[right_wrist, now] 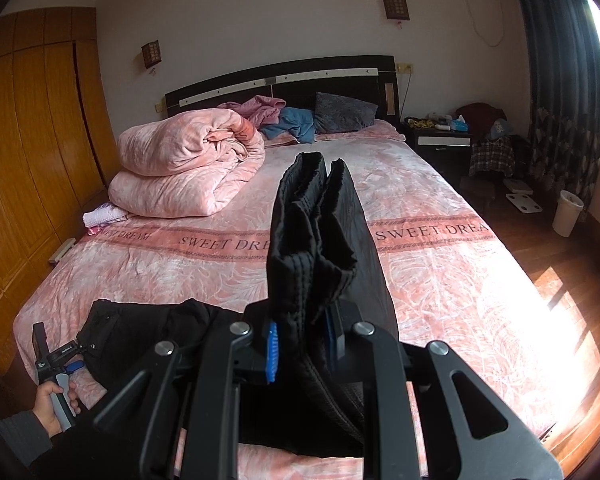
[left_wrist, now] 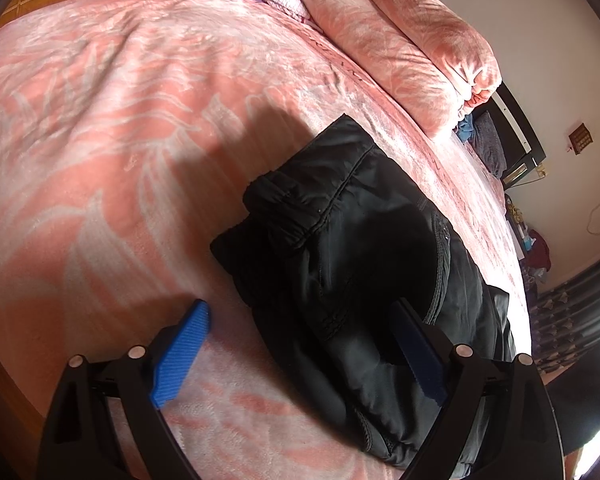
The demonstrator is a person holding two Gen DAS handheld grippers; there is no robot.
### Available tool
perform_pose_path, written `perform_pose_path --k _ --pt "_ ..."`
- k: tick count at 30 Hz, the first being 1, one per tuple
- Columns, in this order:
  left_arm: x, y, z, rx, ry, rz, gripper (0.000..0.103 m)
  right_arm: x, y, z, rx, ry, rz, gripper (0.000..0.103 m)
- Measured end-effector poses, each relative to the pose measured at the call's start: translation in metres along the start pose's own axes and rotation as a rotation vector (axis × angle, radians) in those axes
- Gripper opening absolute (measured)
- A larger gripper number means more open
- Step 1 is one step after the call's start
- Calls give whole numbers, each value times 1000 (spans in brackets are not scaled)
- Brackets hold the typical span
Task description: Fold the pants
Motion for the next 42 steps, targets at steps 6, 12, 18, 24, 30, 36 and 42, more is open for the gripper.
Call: perform_pose_path --k 6,12,18,24,30,36,42 --pt "0 2 -1 6 -2 16 93 -7 10 0 20 21 -1 17" --pt "2 4 0 11 -4 30 93 -14 22 1 41 35 -1 17" --pt "2 5 0 12 -3 38 93 -20 30 3 58 54 0 17" --pt "2 5 0 18 -5 51 94 -29 41 6 79 75 1 17" --pt "3 5 0 21 -6 61 94 -39 52 13 98 100 -7 17" --pt "4 6 0 25 -6 68 94 -45 60 21 104 116 -13 17" --pt "5 7 0 28 -6 71 94 -49 64 24 111 125 -20 17"
Point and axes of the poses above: each gripper's, at about its wrist camera, not at the fingertips, and x roughly against the way its jaws point, y to its left, z to its underside, the point moved 1 cm from there along -x, roughly the way its jaws point, and after that the axes turned 3 degrees about z, right-handed, at the moved point
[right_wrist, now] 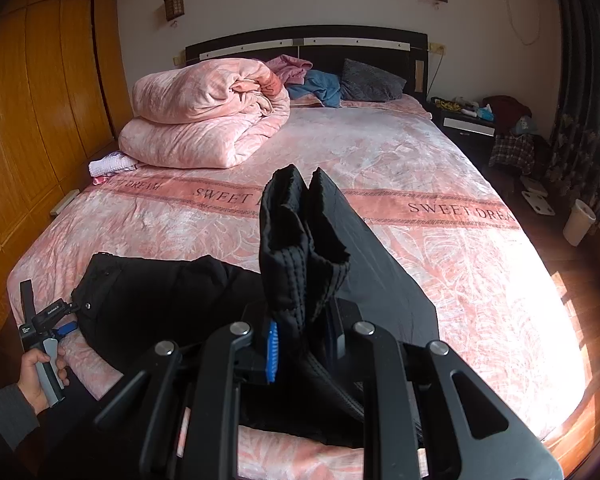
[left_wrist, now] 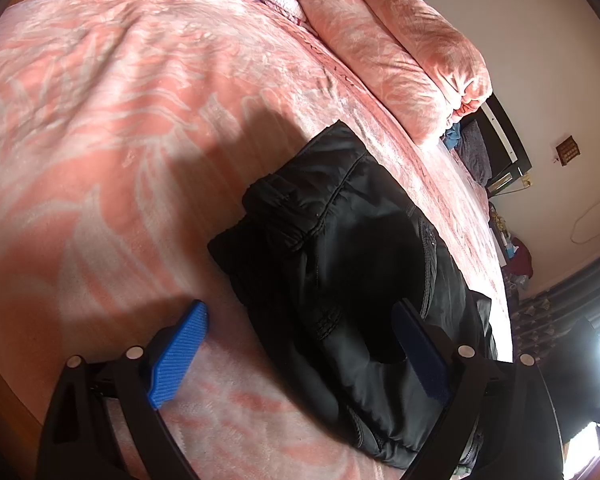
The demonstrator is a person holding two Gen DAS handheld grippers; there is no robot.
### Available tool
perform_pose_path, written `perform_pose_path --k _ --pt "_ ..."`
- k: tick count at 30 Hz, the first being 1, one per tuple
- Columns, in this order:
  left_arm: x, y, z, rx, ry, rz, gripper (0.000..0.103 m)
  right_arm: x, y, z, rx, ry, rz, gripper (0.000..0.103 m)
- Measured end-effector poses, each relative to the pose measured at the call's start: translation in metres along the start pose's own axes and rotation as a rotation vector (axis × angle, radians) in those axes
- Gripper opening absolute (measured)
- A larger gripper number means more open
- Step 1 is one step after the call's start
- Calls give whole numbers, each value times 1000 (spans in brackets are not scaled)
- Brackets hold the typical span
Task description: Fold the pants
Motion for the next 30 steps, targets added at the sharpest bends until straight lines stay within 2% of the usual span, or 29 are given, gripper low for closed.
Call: perform_pose_path --k 30 --pt "1 1 -2 12 -3 17 94 -40 28 15 66 85 -20 17"
Point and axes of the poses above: each gripper's, at about its wrist camera, not at the fingertips, and x roughly against the way its jaws point, y to its left, z to its underside, the point moved 1 cm from there along -x, roughly the way its jaws point, and after that the axes turned 3 degrees about z, right-handed, at the moved point
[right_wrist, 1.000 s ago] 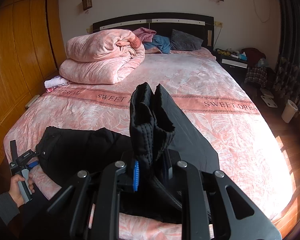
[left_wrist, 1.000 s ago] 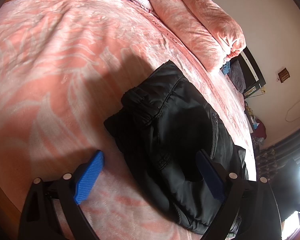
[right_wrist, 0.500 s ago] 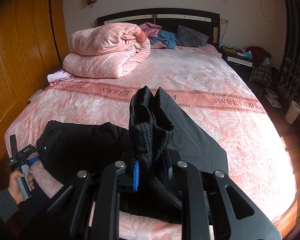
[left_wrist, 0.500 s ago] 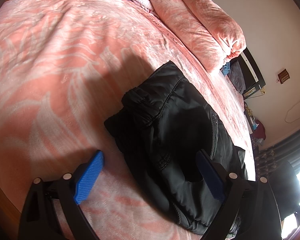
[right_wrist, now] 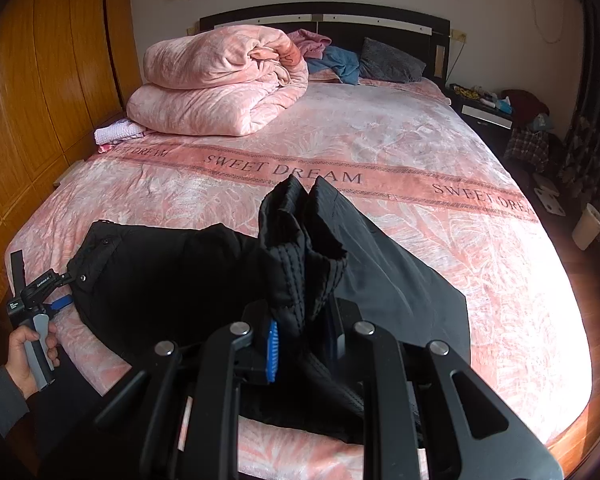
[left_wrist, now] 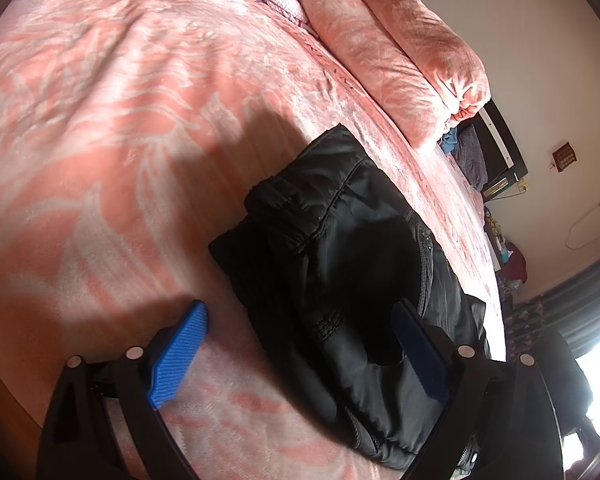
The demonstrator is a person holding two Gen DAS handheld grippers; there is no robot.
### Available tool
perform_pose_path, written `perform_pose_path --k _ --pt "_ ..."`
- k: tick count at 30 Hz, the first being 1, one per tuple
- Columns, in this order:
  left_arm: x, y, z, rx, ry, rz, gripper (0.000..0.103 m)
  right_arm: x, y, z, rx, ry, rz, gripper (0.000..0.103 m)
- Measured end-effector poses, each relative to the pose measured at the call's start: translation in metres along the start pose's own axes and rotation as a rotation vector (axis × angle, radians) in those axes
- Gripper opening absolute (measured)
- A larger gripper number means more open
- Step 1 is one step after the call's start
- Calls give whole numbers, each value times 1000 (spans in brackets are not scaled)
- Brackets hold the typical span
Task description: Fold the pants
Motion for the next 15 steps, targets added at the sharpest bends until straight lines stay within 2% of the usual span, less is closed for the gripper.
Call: perform_pose_path --k 15 --pt "1 -1 0 4 -2 7 94 -28 30 19 70 49 32 17"
Point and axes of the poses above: each gripper's, at about its wrist camera, not at the fingertips, and x roughly against the way its jaws point, y to its left, z to its underside, the point moved 1 cm from there along -x, roughly the way its jaws point, and after that the axes turned 3 degrees about z, right-handed, at the moved point
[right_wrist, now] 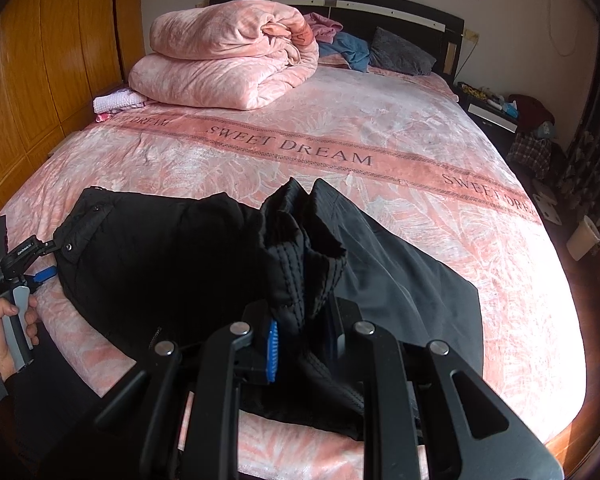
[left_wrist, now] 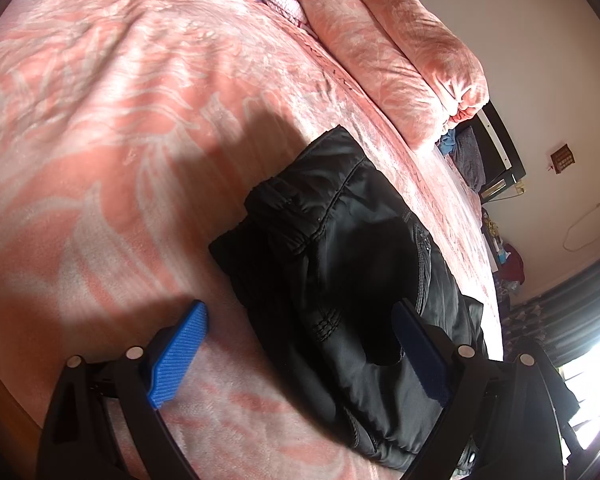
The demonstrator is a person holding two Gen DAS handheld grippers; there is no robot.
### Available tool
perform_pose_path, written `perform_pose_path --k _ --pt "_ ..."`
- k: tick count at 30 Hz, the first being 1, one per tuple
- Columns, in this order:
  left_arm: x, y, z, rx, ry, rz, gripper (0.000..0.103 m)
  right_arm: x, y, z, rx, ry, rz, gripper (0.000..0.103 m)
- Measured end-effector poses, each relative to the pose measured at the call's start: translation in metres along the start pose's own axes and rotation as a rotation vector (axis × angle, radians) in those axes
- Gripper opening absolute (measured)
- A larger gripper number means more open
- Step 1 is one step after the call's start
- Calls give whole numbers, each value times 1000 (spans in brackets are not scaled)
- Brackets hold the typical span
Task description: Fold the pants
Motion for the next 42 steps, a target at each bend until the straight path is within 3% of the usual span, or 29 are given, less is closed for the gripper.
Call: perform_pose_path --k 22,34,42 --pt "0 1 0 1 0 2 94 -36 45 28 144 53 65 17" --pt "0 0 0 2 -1 5 94 -93 110 89 473 60 312 19" --pt "-1 -2 1 3 -1 9 94 -106 120 100 555 37 412 19"
Point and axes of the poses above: each gripper's, at about its wrist camera, not at the fingertips, and x roughly against the way its jaws point, y to its left, z to its underside, the point moved 1 cm from there along -x, roughly the way its jaws point, and after that the axes turned 3 degrees about z, right-handed, at the moved point
